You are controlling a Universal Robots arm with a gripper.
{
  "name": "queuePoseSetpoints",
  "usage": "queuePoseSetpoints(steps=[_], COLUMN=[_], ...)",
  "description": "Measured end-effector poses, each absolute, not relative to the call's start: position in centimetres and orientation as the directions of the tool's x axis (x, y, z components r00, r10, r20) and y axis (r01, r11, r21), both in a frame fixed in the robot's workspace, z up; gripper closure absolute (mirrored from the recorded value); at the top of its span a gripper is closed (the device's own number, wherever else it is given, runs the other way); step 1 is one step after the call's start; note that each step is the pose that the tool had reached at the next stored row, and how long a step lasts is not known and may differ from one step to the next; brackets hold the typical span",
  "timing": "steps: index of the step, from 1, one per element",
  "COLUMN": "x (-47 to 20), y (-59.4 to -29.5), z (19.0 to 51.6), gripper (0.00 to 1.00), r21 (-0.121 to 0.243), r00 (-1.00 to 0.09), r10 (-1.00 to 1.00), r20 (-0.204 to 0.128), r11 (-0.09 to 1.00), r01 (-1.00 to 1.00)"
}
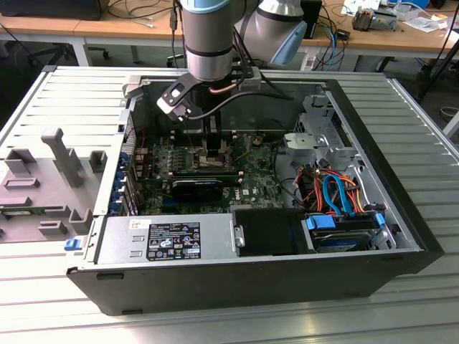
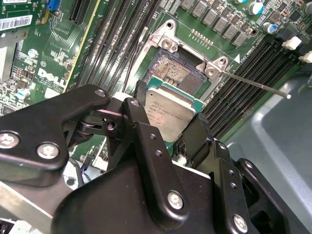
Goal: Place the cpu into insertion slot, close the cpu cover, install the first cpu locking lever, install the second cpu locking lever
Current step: 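Place the cpu into insertion slot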
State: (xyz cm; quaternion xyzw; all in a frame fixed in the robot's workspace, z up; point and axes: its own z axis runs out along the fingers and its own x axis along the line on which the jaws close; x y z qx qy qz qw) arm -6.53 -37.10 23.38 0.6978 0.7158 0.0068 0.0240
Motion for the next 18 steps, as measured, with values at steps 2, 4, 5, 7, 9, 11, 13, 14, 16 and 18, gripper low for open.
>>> queuePoseSetpoints(steps=[2,4,5,7,9,11,13,14,16,18], x=[-6.53,-6.53,-6.53,-6.53,-6.53,-6.53,-6.53,-6.53,-6.53,-6.53], y=[-37.10,-37.10,-37.10,-37.10,-37.10,-37.10,-37.10,-37.10,-37.10,-37.10], z=[23.33,23.26,23.23,23.15,23.08,23.03,22.98,22.95,22.91,22.85], gripper=[0.46,0.46,0.46,0.46,0.46,0.46,0.46,0.46,0.46,0.46], r21=[0.043,0.043,0.043,0.043,0.043,0.043,0.043,0.043,0.043,0.043], r00=[-0.025,-0.025,-0.025,-0.025,-0.025,-0.025,-0.025,-0.025,-0.025,-0.025], r10=[0.999,0.999,0.999,0.999,0.999,0.999,0.999,0.999,0.999,0.999], r20=[-0.025,-0.025,-0.025,-0.025,-0.025,-0.025,-0.025,-0.025,-0.025,-0.025], r11=[0.026,0.026,0.026,0.026,0.026,0.026,0.026,0.026,0.026,0.026], r01=[0.999,0.999,0.999,0.999,0.999,0.999,0.999,0.999,0.999,0.999])
